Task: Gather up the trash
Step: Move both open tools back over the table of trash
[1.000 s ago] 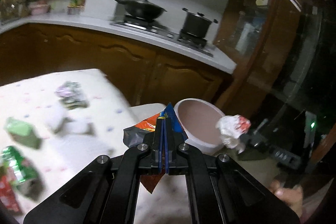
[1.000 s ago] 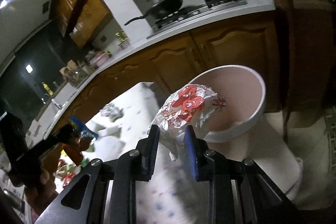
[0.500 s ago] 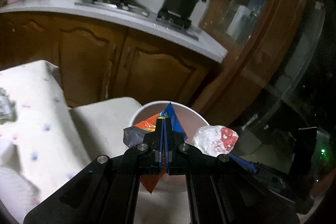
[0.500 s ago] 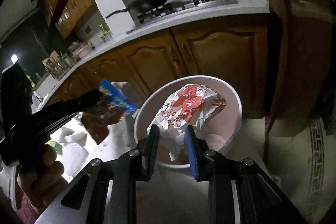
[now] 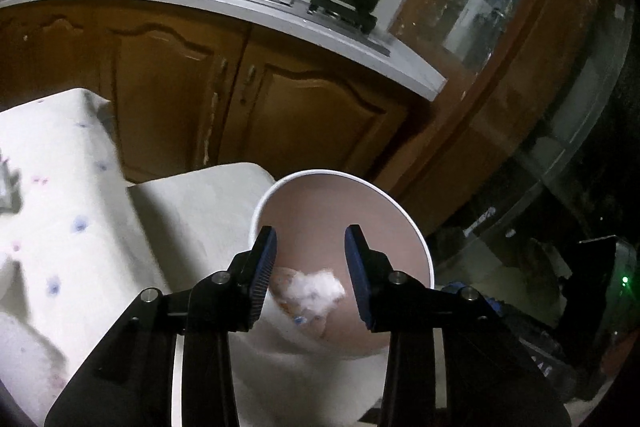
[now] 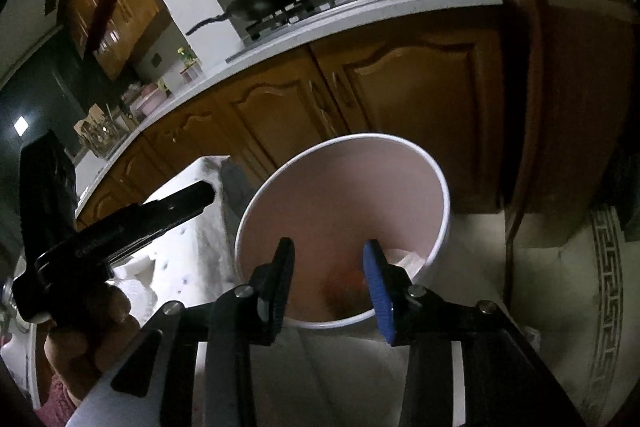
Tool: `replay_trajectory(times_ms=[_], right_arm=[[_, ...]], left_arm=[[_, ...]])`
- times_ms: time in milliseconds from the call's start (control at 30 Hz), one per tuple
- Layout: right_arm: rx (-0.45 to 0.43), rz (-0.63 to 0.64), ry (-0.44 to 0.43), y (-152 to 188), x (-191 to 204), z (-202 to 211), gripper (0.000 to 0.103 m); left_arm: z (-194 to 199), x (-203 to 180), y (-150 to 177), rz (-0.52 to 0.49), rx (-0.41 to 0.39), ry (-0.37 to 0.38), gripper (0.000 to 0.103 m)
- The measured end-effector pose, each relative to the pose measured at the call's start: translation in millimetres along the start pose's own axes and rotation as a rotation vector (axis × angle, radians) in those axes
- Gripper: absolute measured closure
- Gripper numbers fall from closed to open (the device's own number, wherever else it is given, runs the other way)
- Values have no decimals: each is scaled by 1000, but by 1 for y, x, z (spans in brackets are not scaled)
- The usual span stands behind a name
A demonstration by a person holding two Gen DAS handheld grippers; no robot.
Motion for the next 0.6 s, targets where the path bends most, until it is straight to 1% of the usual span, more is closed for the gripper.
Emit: replay_trajectory(times_ms=[33,67,100,167,233,300,333,400,433,467,600], right_arm=[[-5,-3,-5,0,2,3,63],[-12,-5,-6,1,3,6,59],[-16,-5,-9,1,4,7,57],[-21,1,-10,2,10,11,48],[-28,8,-15,4,17,14,42],[-34,17,-14,5,23,17,38],[-39,21,-16,5,26,18,35],[-54,25,-27,6,34,23,30],[-63,25,-35,6,39,25,27],[-71,28,-40,7,43,27,24],[-92,48,-58,7,63,31,22]], left_arm=[[7,4,1,9,-9,-2,65],[10,7,1,14,-15,-3,63],[17,13,2,23,-25,-12,61],[27,21,5,35,-37,-33,61],[38,30,7,50,-44,-41,61],[50,39,11,55,-61,-64,61],[59,44,13,55,-76,-70,61],[71,54,17,60,-92,-95,57],[77,59,20,62,-101,-106,57],[83,64,22,66,-108,-117,57],[107,90,32,94,-119,-160,57]])
Point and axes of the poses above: each gripper's, at about its wrist camera, not at the fingertips, and z roughly against the way its jaws point, x to its left, y to its underside, the point moved 3 cm from there along -z, roughly the way its jaws point, and after that the axes turned 13 degrees about z, right-handed, at the moved point
